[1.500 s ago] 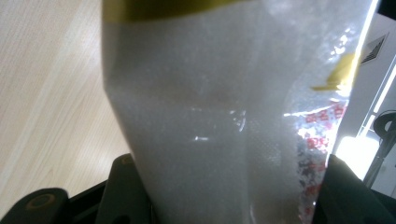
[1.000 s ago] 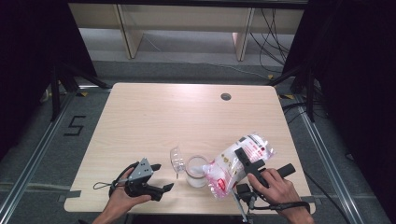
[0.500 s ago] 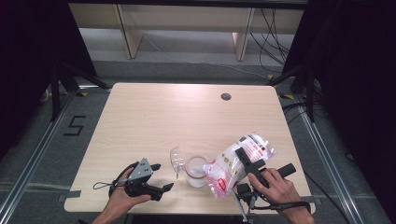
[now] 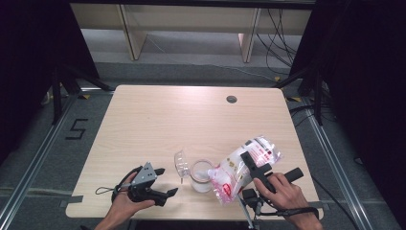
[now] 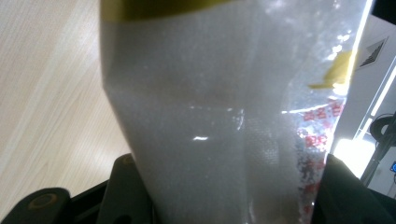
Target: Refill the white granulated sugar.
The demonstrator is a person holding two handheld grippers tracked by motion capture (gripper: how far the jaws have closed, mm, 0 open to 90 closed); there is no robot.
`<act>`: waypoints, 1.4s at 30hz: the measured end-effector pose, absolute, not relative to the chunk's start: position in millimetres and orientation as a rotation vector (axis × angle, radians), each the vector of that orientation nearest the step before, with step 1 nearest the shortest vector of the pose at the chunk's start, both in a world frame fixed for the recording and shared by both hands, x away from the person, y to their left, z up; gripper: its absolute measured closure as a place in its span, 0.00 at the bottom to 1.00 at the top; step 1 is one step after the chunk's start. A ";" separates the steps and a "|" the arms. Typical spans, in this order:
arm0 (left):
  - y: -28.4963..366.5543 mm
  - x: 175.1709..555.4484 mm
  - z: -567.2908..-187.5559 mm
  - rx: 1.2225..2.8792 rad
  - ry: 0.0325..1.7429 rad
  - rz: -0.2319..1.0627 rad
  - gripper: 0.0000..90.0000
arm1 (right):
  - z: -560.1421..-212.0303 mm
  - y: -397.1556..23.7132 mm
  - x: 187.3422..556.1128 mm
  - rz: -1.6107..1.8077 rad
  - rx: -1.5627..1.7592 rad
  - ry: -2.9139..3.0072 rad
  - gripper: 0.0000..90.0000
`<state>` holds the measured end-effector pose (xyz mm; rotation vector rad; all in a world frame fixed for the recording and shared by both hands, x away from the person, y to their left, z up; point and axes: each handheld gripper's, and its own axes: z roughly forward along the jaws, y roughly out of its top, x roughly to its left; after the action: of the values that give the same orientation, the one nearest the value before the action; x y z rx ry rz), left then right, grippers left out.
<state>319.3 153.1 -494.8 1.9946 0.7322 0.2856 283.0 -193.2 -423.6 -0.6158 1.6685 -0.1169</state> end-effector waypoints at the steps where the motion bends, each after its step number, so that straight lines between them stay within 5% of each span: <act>1: 153.0 319.1 -494.9 1.993 0.737 0.283 0.17 | -424.7 -194.0 282.3 -0.117 -0.596 1.676 0.59; 42: 152.3 319.1 -494.9 1.985 0.732 0.285 0.17 | -425.5 -196.1 282.7 -0.094 -0.579 1.693 0.62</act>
<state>319.1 152.3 -494.9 1.9853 0.7318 0.2847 282.7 -196.1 -425.5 -0.5794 1.6931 -0.0943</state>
